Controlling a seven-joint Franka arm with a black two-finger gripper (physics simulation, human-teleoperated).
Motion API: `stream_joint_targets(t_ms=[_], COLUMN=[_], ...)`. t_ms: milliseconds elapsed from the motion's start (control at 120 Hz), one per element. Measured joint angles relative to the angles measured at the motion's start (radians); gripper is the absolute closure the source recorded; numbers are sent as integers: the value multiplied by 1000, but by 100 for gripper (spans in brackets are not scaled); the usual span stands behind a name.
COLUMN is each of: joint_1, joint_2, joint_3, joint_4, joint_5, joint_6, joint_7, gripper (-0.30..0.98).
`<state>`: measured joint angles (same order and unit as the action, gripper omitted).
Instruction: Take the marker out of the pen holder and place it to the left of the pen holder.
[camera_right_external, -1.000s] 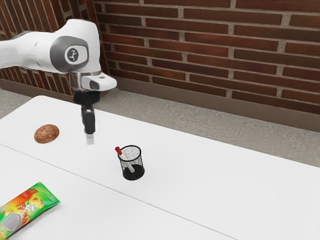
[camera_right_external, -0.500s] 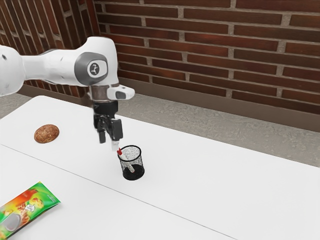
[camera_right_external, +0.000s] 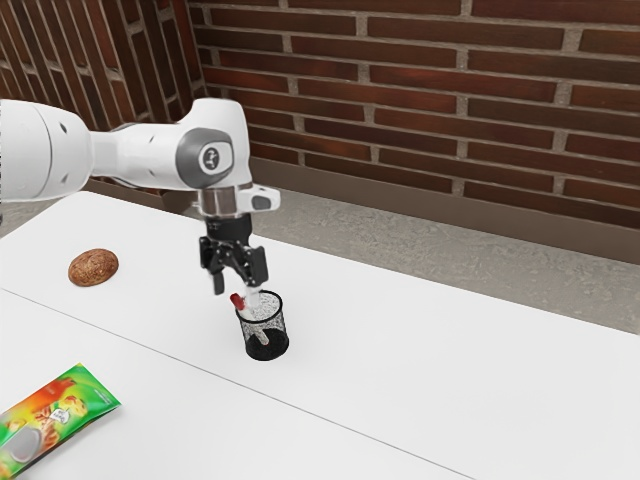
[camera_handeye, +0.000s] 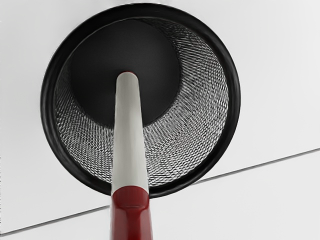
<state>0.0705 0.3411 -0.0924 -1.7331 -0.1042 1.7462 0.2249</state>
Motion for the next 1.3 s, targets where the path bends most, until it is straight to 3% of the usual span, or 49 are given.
stream_joint_targets(t_ms=[442, 633, 750, 1033, 1300], joint_1=[4, 13, 13, 19, 10], joint_2=[38, 32, 30, 22, -66], joint_3=[2, 3, 2, 1, -37], joint_4=[-4, -5, -4, -9, -55], joint_5=[5, 16, 36, 53, 83], joint_6=[52, 61, 64, 67, 66], joint_7=[-53, -63, -65, -72, -113], gripper=[1, 36, 50, 70, 77])
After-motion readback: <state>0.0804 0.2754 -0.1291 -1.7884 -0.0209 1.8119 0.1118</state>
